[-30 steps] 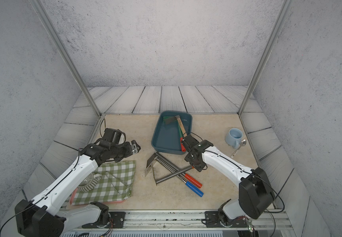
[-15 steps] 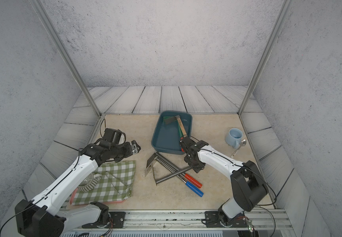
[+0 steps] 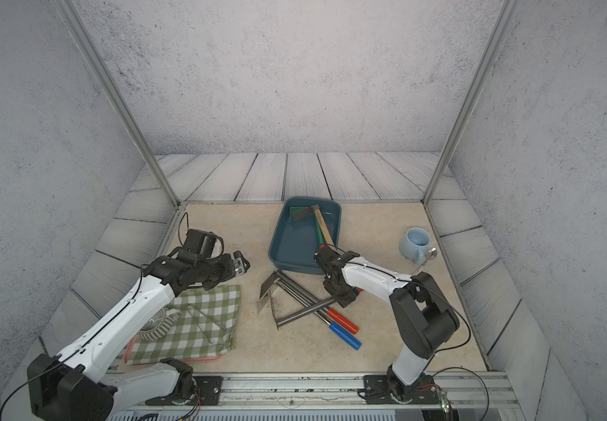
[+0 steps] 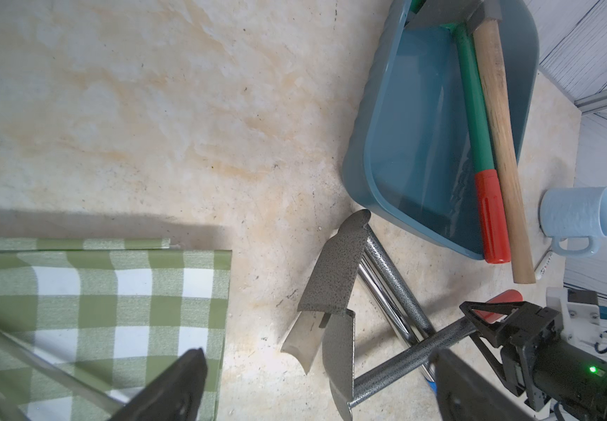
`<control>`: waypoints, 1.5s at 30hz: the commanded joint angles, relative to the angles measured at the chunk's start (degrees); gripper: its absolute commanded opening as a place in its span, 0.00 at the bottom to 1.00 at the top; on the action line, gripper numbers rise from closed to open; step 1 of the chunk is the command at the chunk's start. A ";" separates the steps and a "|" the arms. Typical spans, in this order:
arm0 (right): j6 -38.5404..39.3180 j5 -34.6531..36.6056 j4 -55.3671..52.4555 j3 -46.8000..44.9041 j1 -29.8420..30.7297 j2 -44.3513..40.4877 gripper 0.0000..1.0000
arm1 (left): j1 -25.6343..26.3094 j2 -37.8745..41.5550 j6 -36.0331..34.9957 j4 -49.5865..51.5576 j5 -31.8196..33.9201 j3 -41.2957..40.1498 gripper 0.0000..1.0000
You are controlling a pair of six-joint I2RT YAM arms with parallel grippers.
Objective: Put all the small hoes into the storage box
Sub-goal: Pick up the hoe from the center of the board.
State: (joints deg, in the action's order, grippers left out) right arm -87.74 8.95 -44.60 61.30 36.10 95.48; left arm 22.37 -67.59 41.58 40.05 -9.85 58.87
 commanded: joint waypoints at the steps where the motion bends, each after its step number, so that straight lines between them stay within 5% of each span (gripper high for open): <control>1: -0.25 0.81 -0.06 -0.31 0.11 -0.19 0.42 | 0.38 0.66 -0.53 0.41 0.01 -0.60 0.99; 14: -0.06 -1.66 2.15 -1.06 0.16 0.71 0.21 | 0.39 0.33 -0.72 0.43 -0.18 -0.43 0.99; 26: 1.60 1.85 -1.05 1.62 0.20 -1.84 0.57 | 0.39 -0.22 -1.02 0.29 -0.45 -0.20 0.99; 45: -0.27 -2.91 -3.20 1.21 7.81 -8.55 0.58 | 0.39 -0.87 -1.11 0.35 -0.35 0.07 0.99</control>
State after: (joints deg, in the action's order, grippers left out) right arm -86.13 6.50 -46.04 62.06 41.56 87.57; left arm 22.37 -68.07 41.36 40.03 -10.44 58.87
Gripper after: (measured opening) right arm 0.584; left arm 0.991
